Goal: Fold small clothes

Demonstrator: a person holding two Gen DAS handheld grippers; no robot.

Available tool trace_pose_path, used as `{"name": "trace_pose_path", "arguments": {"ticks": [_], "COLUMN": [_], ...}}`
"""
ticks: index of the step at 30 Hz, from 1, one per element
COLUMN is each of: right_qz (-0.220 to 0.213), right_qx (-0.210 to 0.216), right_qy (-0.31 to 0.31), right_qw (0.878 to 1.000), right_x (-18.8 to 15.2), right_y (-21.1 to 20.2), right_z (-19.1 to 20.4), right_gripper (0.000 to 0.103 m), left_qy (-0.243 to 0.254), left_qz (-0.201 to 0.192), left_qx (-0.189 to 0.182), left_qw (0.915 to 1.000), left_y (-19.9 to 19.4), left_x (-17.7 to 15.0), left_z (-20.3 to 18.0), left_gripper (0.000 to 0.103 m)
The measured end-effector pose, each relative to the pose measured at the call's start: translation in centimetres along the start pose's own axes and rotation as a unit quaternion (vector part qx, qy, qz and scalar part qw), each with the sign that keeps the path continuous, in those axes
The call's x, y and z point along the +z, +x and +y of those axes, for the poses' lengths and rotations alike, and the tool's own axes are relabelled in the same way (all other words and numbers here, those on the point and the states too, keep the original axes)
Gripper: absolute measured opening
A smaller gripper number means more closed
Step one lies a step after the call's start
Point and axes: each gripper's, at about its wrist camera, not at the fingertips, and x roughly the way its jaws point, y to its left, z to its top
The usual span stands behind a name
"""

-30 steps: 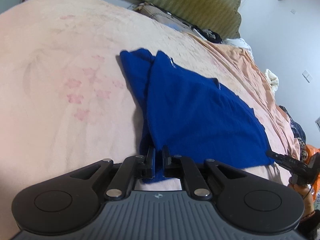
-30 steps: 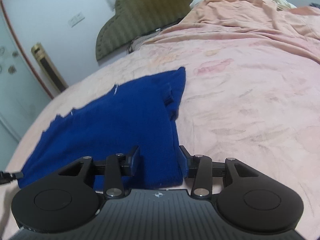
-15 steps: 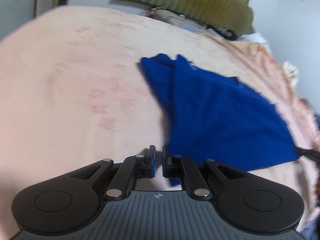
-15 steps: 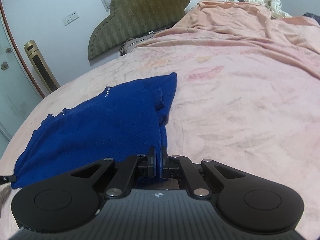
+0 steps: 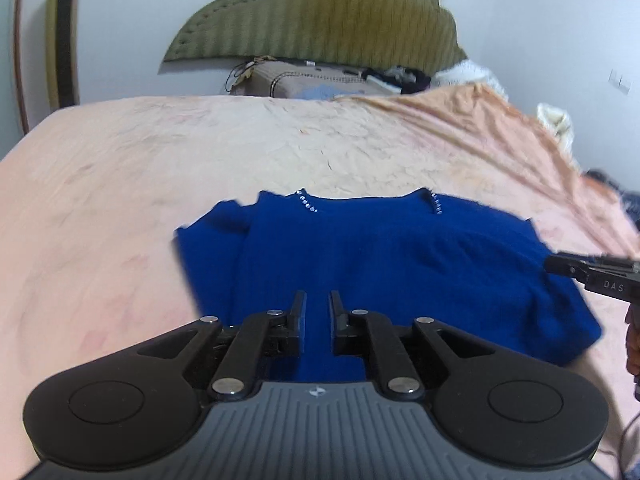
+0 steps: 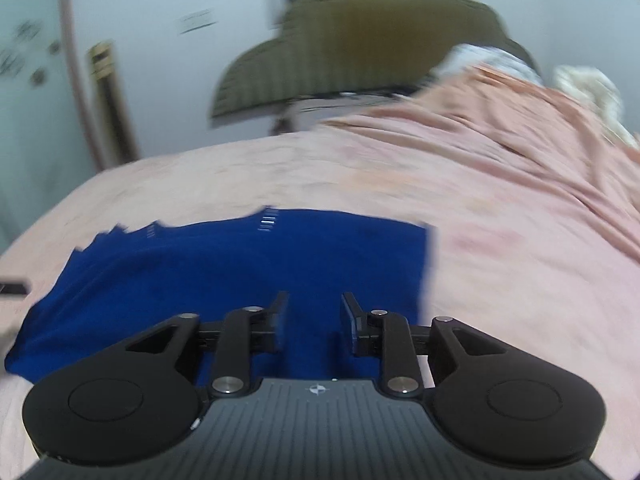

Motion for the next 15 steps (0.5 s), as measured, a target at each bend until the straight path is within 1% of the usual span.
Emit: {"name": "trace_pose_path", "arguments": {"ticks": [2,5,6,7,8,9,12,13,15], "right_qz": [0.009,0.022,0.028,0.035,0.040,0.043,0.029,0.030,0.035], "right_qx": [-0.001,-0.010,-0.021,-0.036,-0.049,-0.054,-0.061,-0.068,-0.078], "right_qy": [-0.030,-0.041,-0.044,-0.048,-0.051,-0.049,-0.040,-0.039,-0.037], "right_qw": [1.000,0.999,0.998,0.998,0.997,0.996,0.997,0.996,0.996], "right_x": [0.8,1.9,2.2,2.3,2.2,2.1,1.9,2.1,2.3], "right_y": [2.4,5.9,7.0,8.2,9.3,10.3,12.0,12.4,12.3], "right_z": [1.8,2.6,2.6,2.5,2.2,1.8,0.9,0.9,0.8], "right_gripper": [0.038,0.038,0.038,0.038,0.038,0.043,0.059,0.060,0.060], "left_qy": [0.006,-0.001,-0.004,-0.009,-0.016,-0.021,-0.029,-0.028,-0.017], "left_qz": [0.006,0.017,0.019,0.020,0.012,0.003,0.006,0.007,0.005], "left_qx": [0.008,0.045,0.054,0.056,0.053,0.056,0.070,0.073,0.083], "left_qw": [0.9999,0.9988,0.9983,0.9982,0.9984,0.9982,0.9971,0.9969,0.9964], "left_y": [2.1,5.2,6.2,6.9,7.4,7.5,7.7,7.5,7.2], "left_x": [0.7,1.4,1.5,1.6,1.7,1.8,2.5,2.6,2.6], "left_z": [-0.2,0.7,1.2,1.9,2.4,2.8,2.9,2.7,2.1], "left_gripper": [0.010,0.010,0.010,0.010,0.010,0.010,0.010,0.010,0.010]}}
